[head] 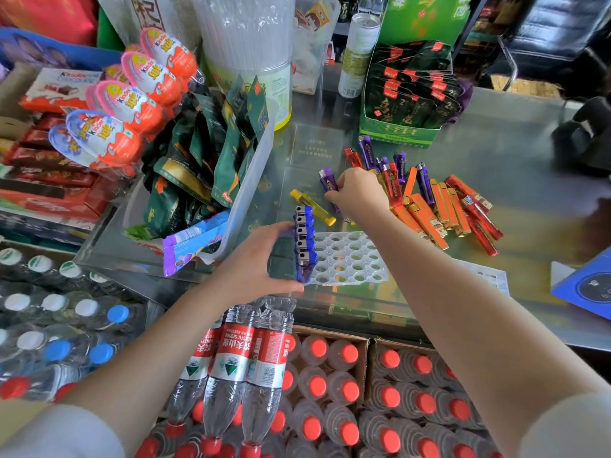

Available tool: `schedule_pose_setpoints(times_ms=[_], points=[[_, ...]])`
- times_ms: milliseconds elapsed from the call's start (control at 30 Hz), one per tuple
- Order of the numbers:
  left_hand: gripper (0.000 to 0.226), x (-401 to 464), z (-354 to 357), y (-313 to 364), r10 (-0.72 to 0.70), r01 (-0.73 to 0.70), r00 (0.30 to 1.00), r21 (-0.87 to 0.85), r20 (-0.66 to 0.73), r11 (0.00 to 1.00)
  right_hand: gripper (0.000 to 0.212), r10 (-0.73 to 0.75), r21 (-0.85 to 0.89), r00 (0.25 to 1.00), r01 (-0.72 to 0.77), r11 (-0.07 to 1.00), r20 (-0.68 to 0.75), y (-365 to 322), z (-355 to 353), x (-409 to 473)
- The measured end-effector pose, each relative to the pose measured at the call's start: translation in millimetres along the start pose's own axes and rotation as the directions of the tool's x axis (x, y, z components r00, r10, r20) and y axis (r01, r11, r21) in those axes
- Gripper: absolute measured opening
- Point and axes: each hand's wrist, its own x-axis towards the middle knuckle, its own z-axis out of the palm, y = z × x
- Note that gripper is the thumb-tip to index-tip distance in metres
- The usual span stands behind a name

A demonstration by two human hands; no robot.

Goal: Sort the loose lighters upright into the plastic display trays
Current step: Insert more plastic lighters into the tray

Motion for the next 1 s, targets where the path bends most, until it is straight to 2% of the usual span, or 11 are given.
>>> schedule_pose_setpoints(times_ms=[100,167,233,267,367,433,533,633,867,1000], points=[[0.081,0,-1,2,-0.001,0.001,1.000,0.002,0.010,1.000,0.016,-0.091,0.079,0.995,0.087,0.993,0.036,0,-8,-2],[0.083,1,-1,2,-0.002,0.002,1.000,0.004,0.017,1.000,0.013,-0.178,0.279,0.984,0.166,0.946,0.015,3,-17,-17],[0.086,3,0,2,-0.012,0.012,1.000,0.014,0.016,1.000,0.007,-0.246,0.528,0.969,0.197,0.826,0.024,8,-25,-43],[0.087,4,1,2,-0.015,0.015,1.000,0.015,0.012,1.000,0.007,-0.270,0.581,0.962,0.198,0.789,0.039,13,-26,-55],[0.086,8,3,3,-0.006,0.007,1.000,0.009,-0.005,1.000,0.009,-0.280,0.612,0.957,0.174,0.772,0.081,30,-14,-77],[0.085,11,4,6,-0.012,0.012,1.000,0.013,-0.005,1.000,0.012,-0.263,0.635,0.964,0.175,0.752,0.047,35,-5,-80],[0.083,13,3,9,-0.010,0.010,1.000,0.016,-0.005,1.000,0.013,-0.285,0.546,0.958,0.257,0.797,-0.035,33,-3,-74],[0.082,13,3,10,-0.009,0.009,1.000,0.014,-0.009,1.000,0.014,-0.346,0.416,0.937,0.335,0.845,-0.050,29,-3,-70],[0.082,15,3,13,-0.023,0.023,1.000,0.013,0.009,1.000,0.015,-0.489,0.211,0.872,0.485,0.849,-0.038,28,-5,-65],[0.084,17,4,15,-0.030,0.030,0.999,0.023,0.014,0.999,0.016,-0.495,0.198,0.868,0.492,0.848,-0.035,31,-6,-60]])
